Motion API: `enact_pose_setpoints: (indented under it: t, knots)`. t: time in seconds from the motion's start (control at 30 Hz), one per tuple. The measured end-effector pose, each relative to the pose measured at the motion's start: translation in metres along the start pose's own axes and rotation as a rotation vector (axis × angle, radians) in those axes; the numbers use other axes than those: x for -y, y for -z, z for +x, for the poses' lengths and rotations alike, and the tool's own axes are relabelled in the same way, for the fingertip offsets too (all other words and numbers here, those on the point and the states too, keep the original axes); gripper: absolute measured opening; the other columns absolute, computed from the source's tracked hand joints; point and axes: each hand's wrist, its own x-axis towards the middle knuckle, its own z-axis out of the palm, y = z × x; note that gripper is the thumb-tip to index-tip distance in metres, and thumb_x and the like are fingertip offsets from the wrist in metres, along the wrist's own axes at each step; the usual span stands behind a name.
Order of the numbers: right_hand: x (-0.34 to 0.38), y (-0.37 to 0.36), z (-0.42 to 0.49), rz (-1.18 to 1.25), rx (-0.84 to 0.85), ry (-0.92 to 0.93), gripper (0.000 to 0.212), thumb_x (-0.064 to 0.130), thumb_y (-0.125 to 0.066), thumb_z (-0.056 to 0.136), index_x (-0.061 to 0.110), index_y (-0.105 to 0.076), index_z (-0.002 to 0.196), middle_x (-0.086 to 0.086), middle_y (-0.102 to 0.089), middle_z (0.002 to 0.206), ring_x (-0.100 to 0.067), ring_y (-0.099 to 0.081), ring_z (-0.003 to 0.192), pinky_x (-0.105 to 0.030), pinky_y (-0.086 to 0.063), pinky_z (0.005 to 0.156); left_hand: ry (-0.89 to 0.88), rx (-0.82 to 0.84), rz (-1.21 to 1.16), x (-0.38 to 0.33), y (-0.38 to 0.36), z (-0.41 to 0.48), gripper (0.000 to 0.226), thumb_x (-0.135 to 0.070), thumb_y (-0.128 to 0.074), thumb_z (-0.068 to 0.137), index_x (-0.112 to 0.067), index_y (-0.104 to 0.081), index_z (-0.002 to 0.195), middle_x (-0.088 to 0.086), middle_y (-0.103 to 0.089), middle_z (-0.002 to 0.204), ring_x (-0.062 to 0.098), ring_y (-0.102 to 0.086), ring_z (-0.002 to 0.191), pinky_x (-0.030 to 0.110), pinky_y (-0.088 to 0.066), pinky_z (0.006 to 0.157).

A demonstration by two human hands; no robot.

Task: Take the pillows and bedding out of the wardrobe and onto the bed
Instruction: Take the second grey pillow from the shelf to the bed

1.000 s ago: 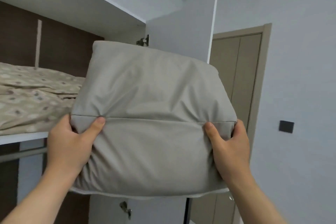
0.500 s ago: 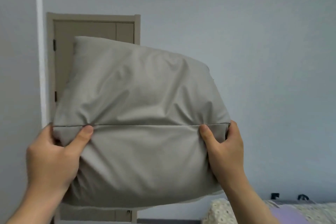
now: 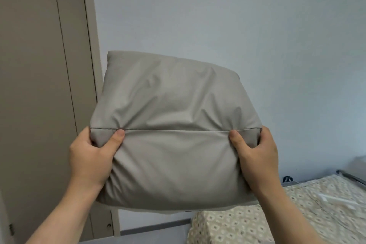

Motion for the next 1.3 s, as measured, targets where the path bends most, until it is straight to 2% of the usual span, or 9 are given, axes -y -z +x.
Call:
enact_pose_setpoints:
  t: [0.1, 0.2, 0.3, 0.63, 0.83, 0.93, 1.03, 1.2, 1.3]
  knots:
    - [-0.026, 0.007, 0.02, -0.081, -0.051, -0.022, 0.025, 0.035, -0.073, 0.079, 0.025, -0.05, 0.08, 0.009, -0.061, 0.08, 0.005, -0.056, 0.07, -0.013, -0.038, 0.058, 0.044, 0.092, -0.036, 0.023, -0.047, 0.006, 0.023, -0.027, -0.078, 0.074, -0.013, -0.063, 0.084, -0.005, -0.063, 0.079, 0.009, -0.058, 0.073, 0.025, -0.041, 0.058]
    - [-0.055, 0.01, 0.036, -0.156, -0.106, -0.057, 0.028, 0.036, -0.073, 0.078, 0.022, -0.049, 0.079, 0.005, -0.06, 0.079, -0.003, -0.056, 0.072, -0.021, -0.04, 0.062, 0.07, 0.154, -0.054, 0.05, -0.094, 0.014, 0.019, -0.028, -0.076, 0.076, -0.02, -0.059, 0.075, -0.004, -0.062, 0.077, 0.011, -0.057, 0.071, 0.027, -0.04, 0.058]
    - [-0.086, 0.008, 0.054, -0.226, -0.167, -0.096, 0.028, 0.038, -0.072, 0.078, 0.019, -0.052, 0.084, 0.005, -0.063, 0.084, -0.009, -0.059, 0.078, -0.026, -0.042, 0.065, 0.111, 0.249, -0.092, 0.08, -0.144, 0.025, 0.022, -0.029, -0.075, 0.077, -0.013, -0.059, 0.077, 0.0, -0.062, 0.076, 0.014, -0.057, 0.071, 0.029, -0.041, 0.058]
    - [-0.174, 0.009, 0.087, -0.468, -0.425, -0.275, 0.03, 0.041, -0.071, 0.079, 0.02, -0.055, 0.092, 0.015, -0.059, 0.088, 0.001, -0.055, 0.081, -0.025, -0.042, 0.068, 0.172, 0.668, -0.236, 0.172, -0.318, 0.043, 0.024, -0.032, -0.072, 0.079, -0.011, -0.06, 0.082, 0.001, -0.062, 0.079, 0.019, -0.057, 0.073, 0.033, -0.043, 0.062]
    - [-0.229, 0.078, 0.069, -0.593, -0.617, -0.413, 0.03, 0.038, -0.072, 0.078, 0.019, -0.056, 0.094, 0.011, -0.062, 0.091, -0.012, -0.06, 0.085, -0.034, -0.045, 0.076, 0.245, 0.969, -0.307, 0.191, -0.433, -0.032, 0.033, -0.037, -0.066, 0.081, -0.005, -0.06, 0.085, 0.007, -0.064, 0.084, 0.027, -0.057, 0.077, 0.041, -0.044, 0.071]
    - [-0.266, 0.117, 0.051, -0.634, -0.705, -0.501, 0.025, 0.036, -0.072, 0.079, 0.021, -0.055, 0.091, 0.012, -0.061, 0.088, -0.011, -0.059, 0.082, -0.034, -0.044, 0.075, 0.341, 1.108, -0.314, 0.197, -0.48, -0.082, 0.044, -0.041, -0.052, 0.076, 0.003, -0.054, 0.078, 0.01, -0.055, 0.077, 0.026, -0.048, 0.072, 0.04, -0.037, 0.065]
    - [-0.309, 0.153, 0.031, -0.646, -0.752, -0.625, 0.022, 0.034, -0.07, 0.082, 0.021, -0.053, 0.087, 0.012, -0.057, 0.085, -0.007, -0.055, 0.076, -0.032, -0.039, 0.07, 0.377, 1.228, -0.252, 0.203, -0.521, -0.135, 0.033, -0.035, -0.051, 0.067, -0.002, -0.051, 0.072, 0.008, -0.053, 0.072, 0.023, -0.044, 0.067, 0.038, -0.033, 0.06]
    - [-0.387, 0.194, -0.011, -0.599, -0.803, -0.82, 0.025, 0.035, -0.068, 0.083, 0.015, -0.054, 0.09, 0.002, -0.061, 0.088, -0.019, -0.06, 0.082, -0.034, -0.044, 0.071, 0.382, 1.427, -0.166, 0.228, -0.573, -0.218, 0.012, -0.022, -0.061, 0.078, -0.012, -0.057, 0.085, -0.002, -0.058, 0.082, 0.018, -0.053, 0.076, 0.032, -0.036, 0.062]
    - [-0.43, 0.206, -0.042, -0.565, -0.833, -0.913, 0.026, 0.029, -0.07, 0.083, 0.015, -0.055, 0.099, 0.003, -0.062, 0.094, -0.021, -0.061, 0.089, -0.036, -0.048, 0.079, 0.35, 1.533, -0.107, 0.257, -0.592, -0.267, 0.016, -0.015, -0.058, 0.086, -0.014, -0.055, 0.101, -0.007, -0.058, 0.089, 0.012, -0.054, 0.08, 0.025, -0.037, 0.063]
